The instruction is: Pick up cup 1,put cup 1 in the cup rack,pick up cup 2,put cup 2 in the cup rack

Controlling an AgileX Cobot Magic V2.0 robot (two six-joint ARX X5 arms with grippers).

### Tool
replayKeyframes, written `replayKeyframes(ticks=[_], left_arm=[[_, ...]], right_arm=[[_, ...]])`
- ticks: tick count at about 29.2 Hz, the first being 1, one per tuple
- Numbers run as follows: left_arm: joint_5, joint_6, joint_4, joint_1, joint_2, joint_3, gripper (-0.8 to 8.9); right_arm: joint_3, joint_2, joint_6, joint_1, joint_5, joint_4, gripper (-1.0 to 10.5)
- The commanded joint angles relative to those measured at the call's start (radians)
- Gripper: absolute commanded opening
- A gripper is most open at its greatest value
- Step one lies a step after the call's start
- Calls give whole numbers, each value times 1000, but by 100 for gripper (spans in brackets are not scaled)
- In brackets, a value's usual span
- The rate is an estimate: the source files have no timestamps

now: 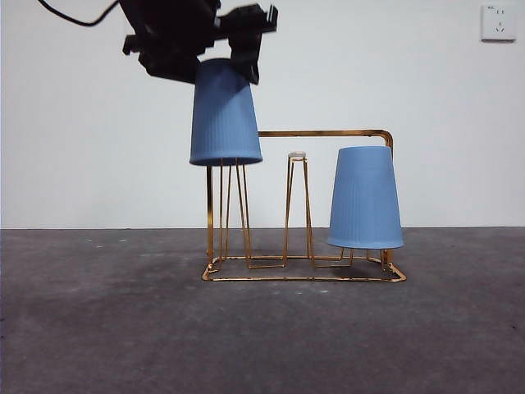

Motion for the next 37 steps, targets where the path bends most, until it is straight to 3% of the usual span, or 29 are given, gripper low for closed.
replayKeyframes(ticks=[1,37], left_arm=[[-3,14,5,-7,15,-10,-6],[-5,-78,-121,-24,193,-11,-6]], right_arm=[[-8,-3,11,0,0,3,158],[-8,-3,11,0,-4,4,157]])
